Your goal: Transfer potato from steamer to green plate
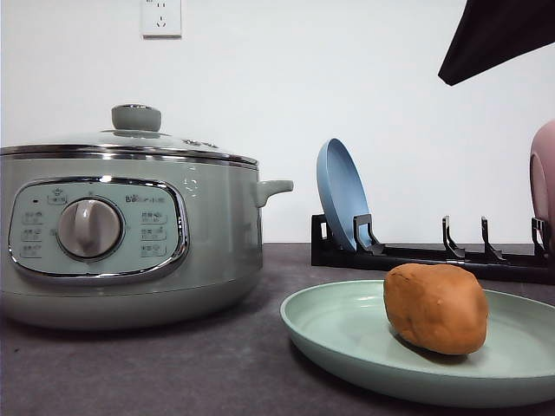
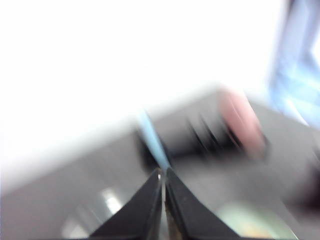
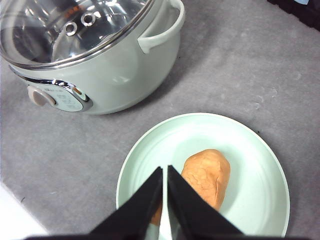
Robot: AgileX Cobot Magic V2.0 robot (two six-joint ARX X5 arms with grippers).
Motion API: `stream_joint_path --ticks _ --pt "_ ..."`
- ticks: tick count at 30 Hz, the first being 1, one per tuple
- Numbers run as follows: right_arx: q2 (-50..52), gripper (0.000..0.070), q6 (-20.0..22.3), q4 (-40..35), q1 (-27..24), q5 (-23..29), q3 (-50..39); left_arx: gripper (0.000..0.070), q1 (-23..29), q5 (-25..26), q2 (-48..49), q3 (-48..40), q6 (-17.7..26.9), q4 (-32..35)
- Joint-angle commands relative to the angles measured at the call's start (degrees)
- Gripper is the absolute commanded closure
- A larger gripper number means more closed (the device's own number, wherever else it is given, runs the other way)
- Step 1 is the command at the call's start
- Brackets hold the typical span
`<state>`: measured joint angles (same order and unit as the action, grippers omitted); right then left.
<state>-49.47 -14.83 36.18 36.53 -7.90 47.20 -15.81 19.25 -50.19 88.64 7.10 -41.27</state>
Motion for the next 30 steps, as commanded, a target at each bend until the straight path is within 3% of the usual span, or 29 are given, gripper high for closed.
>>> stream_joint_path --ticks 1,8,14,21,30 --pt "-0.2 0.0699 0.5 -0.6 0.5 0.0 0.8 0.0698 2.4 -0.2 3.0 -2.8 2.3 7.2" --pt "-0.2 0.0699 0.5 -0.6 0.5 0.0 0.8 0.0698 11.0 -0.4 17.3 -25.6 9.3 28.8" --pt "-0.2 0.0699 0.5 -0.6 0.5 0.0 0.8 0.0698 14.2 -0.4 27.5 -46.4 9.9 43.3" --pt "-0.2 0.0699 0.5 -0.6 0.5 0.0 0.8 0.0699 14.4 -0.7 35.6 -63.6 5.5 47.2" --pt "-0.2 0.0699 0.5 -0.6 0.5 0.0 0.8 0.0698 14.9 -8.8 45.0 -78.2 0.2 46.8"
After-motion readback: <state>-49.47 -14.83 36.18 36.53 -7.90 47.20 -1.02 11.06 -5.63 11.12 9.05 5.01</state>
